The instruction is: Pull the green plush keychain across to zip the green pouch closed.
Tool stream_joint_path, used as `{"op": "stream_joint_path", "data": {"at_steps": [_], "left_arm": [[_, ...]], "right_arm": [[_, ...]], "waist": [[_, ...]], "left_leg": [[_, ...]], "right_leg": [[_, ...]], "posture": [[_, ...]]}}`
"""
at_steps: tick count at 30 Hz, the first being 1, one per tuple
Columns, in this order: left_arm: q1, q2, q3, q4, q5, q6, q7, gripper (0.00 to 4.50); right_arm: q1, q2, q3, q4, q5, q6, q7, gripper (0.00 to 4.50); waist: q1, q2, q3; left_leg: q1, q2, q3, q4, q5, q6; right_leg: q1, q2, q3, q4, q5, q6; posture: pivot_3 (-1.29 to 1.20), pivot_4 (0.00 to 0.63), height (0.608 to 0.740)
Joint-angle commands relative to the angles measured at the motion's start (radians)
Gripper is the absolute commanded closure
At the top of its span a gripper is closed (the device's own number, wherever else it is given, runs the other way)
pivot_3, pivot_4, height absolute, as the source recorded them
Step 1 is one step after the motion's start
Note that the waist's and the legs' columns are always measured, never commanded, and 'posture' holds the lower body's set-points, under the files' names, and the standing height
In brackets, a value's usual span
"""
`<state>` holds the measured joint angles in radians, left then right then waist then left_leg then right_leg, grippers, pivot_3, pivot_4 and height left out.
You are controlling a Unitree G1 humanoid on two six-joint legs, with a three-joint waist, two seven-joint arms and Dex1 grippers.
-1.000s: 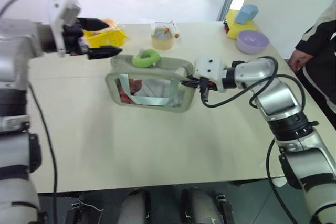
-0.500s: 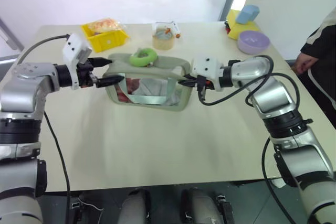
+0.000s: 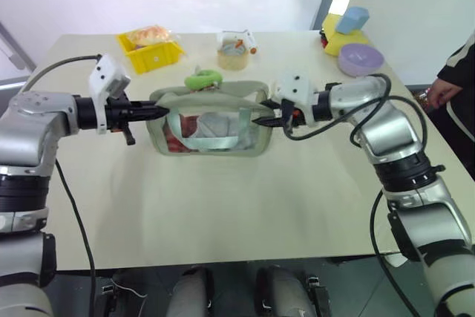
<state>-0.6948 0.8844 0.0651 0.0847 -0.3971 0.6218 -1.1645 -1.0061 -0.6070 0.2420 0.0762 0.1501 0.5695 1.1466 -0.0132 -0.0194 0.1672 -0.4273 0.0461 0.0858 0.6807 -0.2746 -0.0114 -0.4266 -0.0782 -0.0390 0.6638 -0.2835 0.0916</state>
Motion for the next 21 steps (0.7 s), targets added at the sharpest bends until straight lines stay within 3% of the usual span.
{"op": "stream_joint_path", "data": {"at_steps": [1, 6, 13, 21], "left_arm": [[0.028, 0.014, 0.03, -0.07, -0.024, 0.0, 0.006, 4.5], [0.052, 0.02, 0.035, -0.092, -0.032, -0.001, 0.013, 4.5], [0.07, 0.03, 0.045, -0.118, -0.043, 0.009, 0.024, 4.5], [0.095, 0.038, 0.056, -0.143, -0.051, 0.015, 0.043, 4.5]], "right_arm": [[-0.186, 0.07, -0.122, 0.078, 0.125, 0.13, -0.022, 1.84], [-0.31, 0.169, -0.158, 0.25, 0.154, 0.164, -0.07, 1.84], [-0.421, 0.379, -0.077, 0.572, 0.037, -0.044, -0.162, 1.84], [-0.398, 0.326, 0.036, 0.689, -0.149, -0.401, -0.134, 1.84]], "waist": [[-0.003, 0.0, 0.0], [0.0, -0.001, -0.001], [-0.006, 0.0, 0.0], [-0.003, 0.0, 0.0]], "left_leg": [[0.0, 0.0, 0.0, 0.0, 0.0, 0.0], [0.0, 0.0, 0.0, -0.001, 0.0, 0.0], [0.0, 0.0, 0.001, -0.002, 0.0, 0.0], [-0.001, -0.001, 0.0, -0.002, 0.0, 0.0]], "right_leg": [[0.0, 0.0, 0.0, 0.0, 0.0, 0.0], [0.0, 0.0, 0.0, 0.0, 0.0, 0.0], [-0.001, 0.0, 0.0, 0.001, 0.0, 0.0], [-0.001, -0.001, 0.0, 0.0, 0.0, 0.0]], "posture": [[0.0, 0.15, 0.739], [0.0, 0.15, 0.739], [0.0, 0.15, 0.739], [0.0, 0.15, 0.739]]}}
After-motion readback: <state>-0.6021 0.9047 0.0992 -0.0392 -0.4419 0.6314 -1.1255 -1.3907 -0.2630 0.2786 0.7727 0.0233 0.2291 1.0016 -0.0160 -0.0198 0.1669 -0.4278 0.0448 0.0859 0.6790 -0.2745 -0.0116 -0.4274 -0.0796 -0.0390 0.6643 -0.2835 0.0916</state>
